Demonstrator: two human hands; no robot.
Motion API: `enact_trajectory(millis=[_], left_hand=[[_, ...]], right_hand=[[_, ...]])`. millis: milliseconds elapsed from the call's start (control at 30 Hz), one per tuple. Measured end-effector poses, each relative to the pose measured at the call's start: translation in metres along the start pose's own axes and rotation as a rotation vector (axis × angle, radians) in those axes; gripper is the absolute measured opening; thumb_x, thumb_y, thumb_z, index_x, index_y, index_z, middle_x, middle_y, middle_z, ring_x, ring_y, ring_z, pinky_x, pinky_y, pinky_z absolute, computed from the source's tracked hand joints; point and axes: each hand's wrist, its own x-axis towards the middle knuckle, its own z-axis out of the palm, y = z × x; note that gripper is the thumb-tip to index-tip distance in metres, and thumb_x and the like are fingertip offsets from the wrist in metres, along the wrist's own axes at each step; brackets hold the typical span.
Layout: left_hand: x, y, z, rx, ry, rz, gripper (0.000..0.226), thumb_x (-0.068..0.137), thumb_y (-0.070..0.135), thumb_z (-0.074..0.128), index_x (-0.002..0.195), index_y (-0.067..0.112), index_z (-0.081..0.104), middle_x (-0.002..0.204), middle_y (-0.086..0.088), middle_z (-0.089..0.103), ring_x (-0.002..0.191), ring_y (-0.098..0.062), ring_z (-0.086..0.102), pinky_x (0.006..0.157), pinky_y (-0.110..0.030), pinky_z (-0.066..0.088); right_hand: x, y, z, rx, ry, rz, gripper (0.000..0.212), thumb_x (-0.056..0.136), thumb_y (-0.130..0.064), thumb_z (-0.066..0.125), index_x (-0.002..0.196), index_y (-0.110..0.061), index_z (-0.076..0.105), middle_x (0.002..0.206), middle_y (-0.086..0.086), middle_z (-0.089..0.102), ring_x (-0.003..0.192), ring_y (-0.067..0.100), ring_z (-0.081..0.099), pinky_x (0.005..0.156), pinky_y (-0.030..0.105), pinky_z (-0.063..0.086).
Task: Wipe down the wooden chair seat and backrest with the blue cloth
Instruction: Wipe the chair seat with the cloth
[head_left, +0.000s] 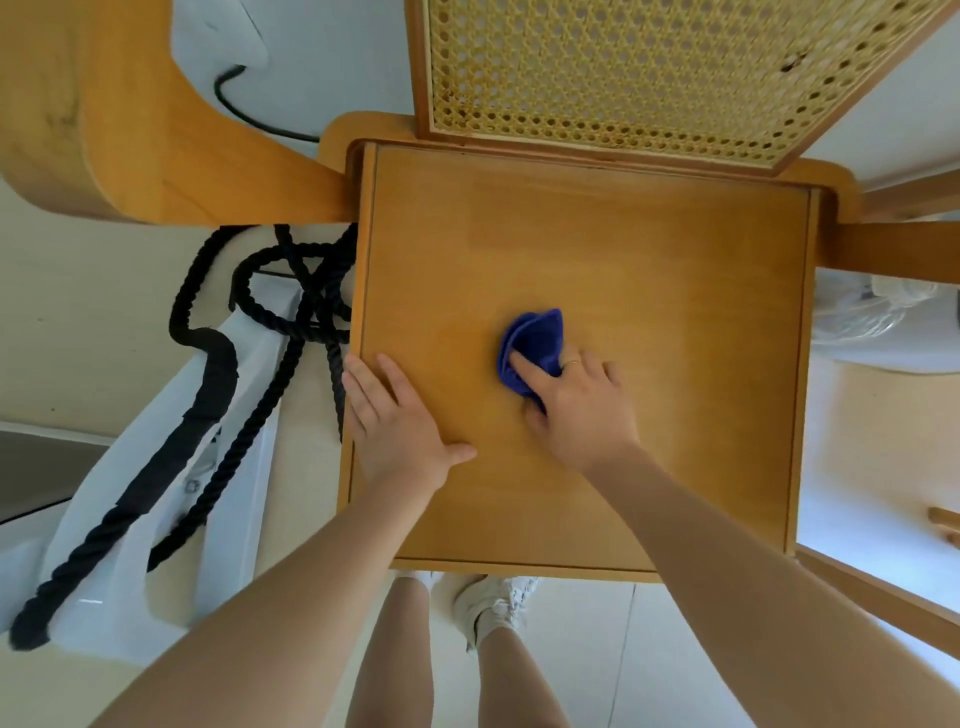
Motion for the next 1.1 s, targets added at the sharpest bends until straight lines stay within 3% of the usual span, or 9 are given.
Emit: enact_trajectory(millis=[100, 233, 400, 500, 700, 767, 867, 967, 1100], left_hand=[[-0.001, 0.002, -0.002, -0.009, 0.004, 0.001, 0.139, 0.062, 0.058, 0.074, 0.140, 0.004, -0.028, 0.145, -0.024, -0.033, 0.138, -0.036, -0.023, 0.114, -0.041, -0.004], [0.000, -0.001, 0.000, -0.031, 0.031, 0.014, 0.138, 0.062, 0.056, 0.075, 0.141, 0.005, -0.025, 0.146, -0.023, -0.032, 0.138, -0.035, -0.023, 0.114, -0.041, -0.002], [-0.001, 0.000, 0.001, -0.043, 0.032, 0.000, 0.138, 0.062, 0.052, 0.078, 0.142, 0.007, -0.025, 0.146, -0.021, -0.033, 0.138, -0.032, -0.023, 0.114, -0.041, -0.001], [0.000, 0.000, 0.001, -0.046, 0.043, 0.002, 0.138, 0.061, 0.053, 0.078, 0.142, 0.008, -0.024, 0.146, -0.020, -0.033, 0.139, -0.032, -0.022, 0.114, -0.041, 0.000], [0.001, -0.003, 0.007, -0.047, 0.048, 0.012, 0.138, 0.061, 0.055, 0.077, 0.142, 0.009, -0.026, 0.146, -0.019, -0.035, 0.138, -0.031, -0.024, 0.114, -0.040, -0.005], [0.000, -0.004, 0.007, -0.064, 0.057, 0.014, 0.138, 0.061, 0.053, 0.078, 0.142, 0.010, -0.025, 0.146, -0.018, -0.034, 0.138, -0.030, -0.024, 0.114, -0.040, -0.005], [0.001, -0.002, 0.006, -0.111, 0.065, 0.011, 0.137, 0.061, 0.051, 0.079, 0.143, 0.011, -0.022, 0.147, -0.016, -0.033, 0.139, -0.029, -0.023, 0.114, -0.039, -0.005], [-0.004, -0.009, 0.002, -0.190, 0.092, 0.054, 0.116, 0.075, 0.042, 0.073, 0.147, 0.012, -0.013, 0.151, -0.011, -0.027, 0.141, -0.024, -0.017, 0.114, -0.035, -0.001], [-0.005, -0.046, -0.023, -0.476, 0.107, 0.180, 0.062, 0.095, 0.015, 0.048, 0.148, 0.017, 0.015, 0.154, 0.001, 0.017, 0.129, -0.004, 0.026, 0.105, -0.022, 0.024]], right_hand=[[0.015, 0.045, -0.017, -0.147, 0.013, 0.105, 0.057, 0.079, -0.024, 0.064, 0.133, -0.035, 0.049, 0.126, 0.022, 0.052, 0.104, 0.040, 0.052, 0.089, 0.047, 0.042], [0.017, 0.047, -0.013, -0.015, -0.035, 0.405, 0.056, 0.093, -0.020, 0.044, 0.145, -0.032, 0.028, 0.144, 0.021, 0.029, 0.113, 0.038, 0.040, 0.095, 0.046, 0.038], [-0.029, -0.014, 0.012, 0.076, -0.122, -0.015, 0.062, 0.065, -0.019, 0.075, 0.125, -0.027, 0.060, 0.109, 0.020, 0.062, 0.082, 0.035, 0.059, 0.071, 0.040, 0.052], [-0.012, 0.021, -0.001, -0.067, -0.149, -0.251, 0.062, 0.079, -0.024, 0.067, 0.137, -0.032, 0.046, 0.126, 0.019, 0.051, 0.102, 0.037, 0.054, 0.087, 0.042, 0.047], [0.016, 0.054, -0.011, 0.210, 0.012, 0.344, 0.055, 0.091, -0.020, 0.045, 0.144, -0.026, 0.033, 0.136, 0.018, 0.037, 0.109, 0.037, 0.047, 0.091, 0.044, 0.047], [0.005, 0.027, -0.003, 0.260, -0.027, 0.371, 0.056, 0.089, -0.023, 0.047, 0.144, -0.024, 0.033, 0.142, 0.019, 0.033, 0.111, 0.038, 0.049, 0.091, 0.042, 0.046], [-0.018, -0.018, 0.007, 0.211, -0.121, 0.174, 0.058, 0.090, -0.029, 0.045, 0.145, -0.025, 0.029, 0.144, 0.019, 0.031, 0.113, 0.037, 0.048, 0.086, 0.040, 0.047], [-0.027, -0.016, 0.010, 0.076, -0.189, -0.029, 0.056, 0.095, -0.033, 0.041, 0.147, -0.030, 0.022, 0.141, 0.016, 0.034, 0.116, 0.033, 0.045, 0.087, 0.039, 0.045], [-0.011, 0.006, 0.000, 0.044, -0.102, 0.205, 0.052, 0.095, -0.034, 0.041, 0.145, -0.030, 0.027, 0.136, 0.016, 0.041, 0.107, 0.035, 0.051, 0.077, 0.038, 0.047]])
